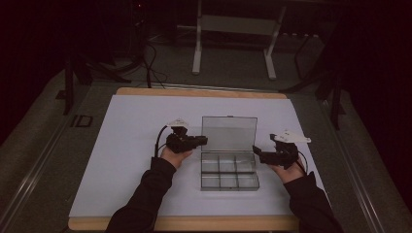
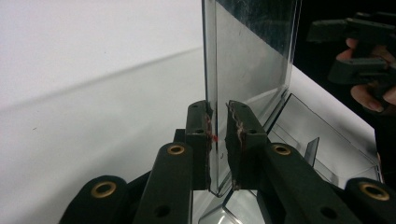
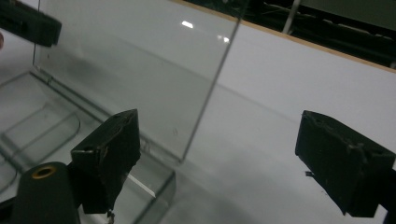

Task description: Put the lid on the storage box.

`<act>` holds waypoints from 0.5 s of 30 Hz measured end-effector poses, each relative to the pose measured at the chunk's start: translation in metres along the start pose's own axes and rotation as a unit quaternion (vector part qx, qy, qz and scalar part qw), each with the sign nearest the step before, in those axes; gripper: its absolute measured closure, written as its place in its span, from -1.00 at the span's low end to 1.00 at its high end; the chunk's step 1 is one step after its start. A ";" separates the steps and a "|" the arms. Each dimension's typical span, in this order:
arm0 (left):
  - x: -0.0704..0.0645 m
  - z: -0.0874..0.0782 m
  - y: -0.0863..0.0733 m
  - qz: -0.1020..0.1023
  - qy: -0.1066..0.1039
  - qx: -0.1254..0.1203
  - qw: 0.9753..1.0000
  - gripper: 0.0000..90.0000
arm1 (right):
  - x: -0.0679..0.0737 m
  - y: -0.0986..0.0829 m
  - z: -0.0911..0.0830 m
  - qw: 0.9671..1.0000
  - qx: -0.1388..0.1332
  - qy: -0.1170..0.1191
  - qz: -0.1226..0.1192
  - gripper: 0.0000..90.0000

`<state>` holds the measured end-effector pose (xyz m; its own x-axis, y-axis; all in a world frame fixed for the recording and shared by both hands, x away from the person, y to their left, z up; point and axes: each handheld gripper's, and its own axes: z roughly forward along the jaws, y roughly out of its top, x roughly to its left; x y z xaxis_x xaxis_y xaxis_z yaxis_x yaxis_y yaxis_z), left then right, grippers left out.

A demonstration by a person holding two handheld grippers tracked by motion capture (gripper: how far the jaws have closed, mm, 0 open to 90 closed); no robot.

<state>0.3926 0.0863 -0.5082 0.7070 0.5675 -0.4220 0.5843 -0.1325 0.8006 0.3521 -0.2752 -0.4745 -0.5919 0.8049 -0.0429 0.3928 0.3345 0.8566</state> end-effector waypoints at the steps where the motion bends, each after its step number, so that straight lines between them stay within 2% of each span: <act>1: 0.000 0.000 0.000 0.001 -0.001 -0.001 1.000 0.79 | 0.000 0.002 0.003 1.000 -0.002 0.005 0.005 -0.64; 7: 0.002 0.000 -0.001 0.001 -0.008 -0.003 1.000 0.80 | -0.001 0.013 0.016 1.000 -0.011 0.018 0.013 -0.46; 12: 0.003 0.000 -0.001 0.001 -0.011 -0.005 1.000 0.80 | -0.002 0.017 0.023 0.999 -0.004 0.031 0.019 -0.25; 15: 0.004 0.000 -0.002 0.000 -0.013 -0.007 1.000 0.80 | -0.002 0.018 0.026 0.999 0.001 0.040 0.019 -0.06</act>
<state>0.3944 0.0885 -0.5111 0.7169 0.5467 -0.4326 0.5792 -0.1217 0.8060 0.3783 -0.2578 -0.4728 -0.6304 0.7756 0.0314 0.4184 0.3054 0.8554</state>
